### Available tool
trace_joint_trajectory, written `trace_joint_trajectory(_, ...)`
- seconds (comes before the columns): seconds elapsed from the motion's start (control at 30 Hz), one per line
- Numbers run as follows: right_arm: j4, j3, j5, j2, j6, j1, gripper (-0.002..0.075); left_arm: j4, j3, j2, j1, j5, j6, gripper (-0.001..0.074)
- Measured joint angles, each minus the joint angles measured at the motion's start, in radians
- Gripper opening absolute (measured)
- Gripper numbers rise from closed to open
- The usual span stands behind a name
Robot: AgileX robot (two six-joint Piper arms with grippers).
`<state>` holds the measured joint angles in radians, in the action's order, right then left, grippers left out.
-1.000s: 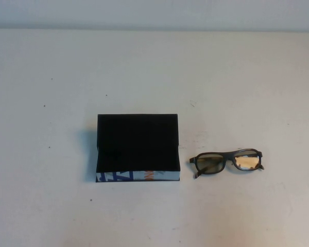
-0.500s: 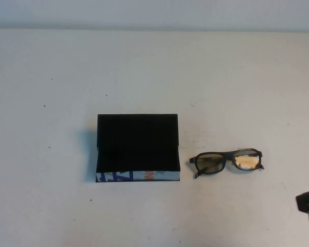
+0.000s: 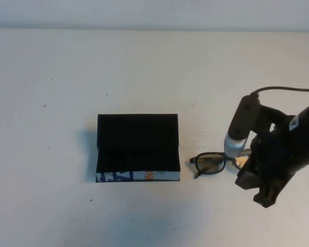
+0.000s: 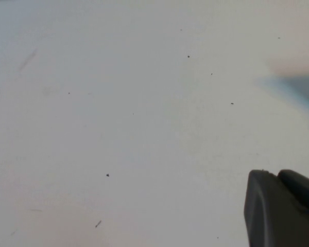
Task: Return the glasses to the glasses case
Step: Pick up the glasses from the table
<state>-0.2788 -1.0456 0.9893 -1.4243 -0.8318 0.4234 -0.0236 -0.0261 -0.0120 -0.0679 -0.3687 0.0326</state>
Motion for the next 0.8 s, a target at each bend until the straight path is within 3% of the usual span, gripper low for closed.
trace_joint_trajectory(0.17, 0.048, -0.06, 0.017, -0.09, -0.287, 0.004, 0.0183, 0.0, 0.0, 0.0, 0.0, -0.002, 0.0, -0.0001)
trace_joint_trajectory(0.37, 0.131, -0.107, -0.052, -0.149, -0.363, 0.005, 0.0364, 0.0, 0.0, 0.0, 0.0, -0.002, 0.0, -0.0001)
trace_joint_trajectory(0.8, 0.185, -0.18, -0.111, -0.296, -0.488, 0.005, 0.041, 0.0, 0.0, 0.0, 0.0, -0.002, 0.0, -0.0001)
